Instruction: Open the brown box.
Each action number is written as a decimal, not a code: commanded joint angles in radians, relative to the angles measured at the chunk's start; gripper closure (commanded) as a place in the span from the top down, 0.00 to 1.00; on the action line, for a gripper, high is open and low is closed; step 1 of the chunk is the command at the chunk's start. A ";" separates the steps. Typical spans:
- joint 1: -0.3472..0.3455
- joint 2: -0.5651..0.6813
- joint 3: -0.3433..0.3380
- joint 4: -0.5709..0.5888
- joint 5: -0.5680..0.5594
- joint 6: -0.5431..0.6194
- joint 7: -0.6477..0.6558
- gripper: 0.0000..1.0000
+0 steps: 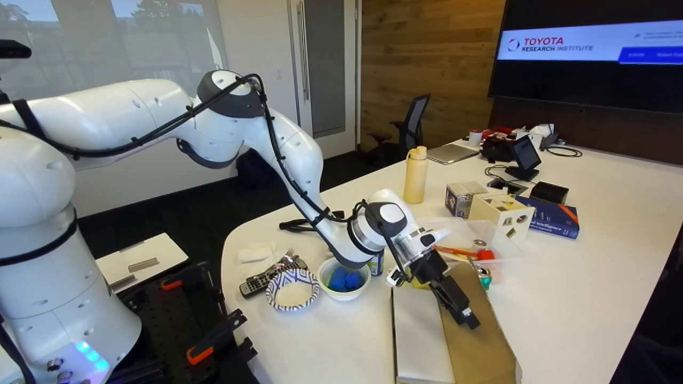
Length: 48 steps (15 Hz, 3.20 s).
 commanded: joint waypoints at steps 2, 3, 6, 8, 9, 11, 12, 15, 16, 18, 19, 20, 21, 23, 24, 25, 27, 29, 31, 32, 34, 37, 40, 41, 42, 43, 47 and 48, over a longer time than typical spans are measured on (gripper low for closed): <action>-0.115 -0.054 0.076 0.097 -0.016 -0.054 -0.129 1.00; -0.125 -0.057 0.084 0.107 -0.015 -0.058 -0.144 1.00; -0.156 -0.065 0.110 0.136 -0.015 -0.079 -0.189 1.00; -0.183 -0.070 0.138 0.161 -0.017 -0.103 -0.225 1.00; -0.205 -0.075 0.161 0.180 -0.018 -0.118 -0.255 1.00; -0.249 -0.079 0.209 0.217 -0.019 -0.152 -0.311 1.00; -0.268 -0.078 0.227 0.236 -0.022 -0.172 -0.331 1.00; -0.338 -0.092 0.288 0.296 -0.036 -0.242 -0.409 1.00; -0.369 -0.099 0.319 0.316 -0.042 -0.265 -0.444 1.00; -0.426 -0.104 0.377 0.358 -0.059 -0.312 -0.507 1.00; -0.453 -0.103 0.402 0.383 -0.071 -0.335 -0.529 1.00; -0.480 -0.107 0.429 0.405 -0.083 -0.366 -0.557 1.00; -0.506 -0.108 0.457 0.430 -0.093 -0.401 -0.585 1.00; -0.555 -0.104 0.507 0.482 -0.117 -0.470 -0.627 1.00; -0.577 -0.102 0.532 0.506 -0.125 -0.504 -0.656 1.00; -0.595 -0.095 0.553 0.533 -0.136 -0.543 -0.681 1.00; -0.622 -0.084 0.586 0.579 -0.150 -0.625 -0.721 1.00; -0.640 -0.071 0.615 0.615 -0.158 -0.718 -0.758 1.00; -0.653 -0.050 0.632 0.651 -0.164 -0.802 -0.773 1.00; -0.659 -0.042 0.640 0.669 -0.165 -0.833 -0.775 1.00; -0.665 -0.023 0.646 0.706 -0.168 -0.888 -0.772 1.00; -0.676 0.009 0.657 0.756 -0.168 -0.952 -0.775 1.00; -0.683 0.038 0.664 0.805 -0.167 -0.994 -0.778 1.00; -0.684 0.038 0.665 0.812 -0.167 -1.001 -0.782 1.00; -0.671 0.030 0.646 0.801 -0.150 -0.996 -0.789 1.00; -0.669 0.018 0.646 0.796 -0.151 -0.993 -0.793 1.00; -0.636 -0.072 0.636 0.715 -0.169 -0.962 -0.794 1.00; -0.625 -0.093 0.632 0.696 -0.174 -0.955 -0.791 1.00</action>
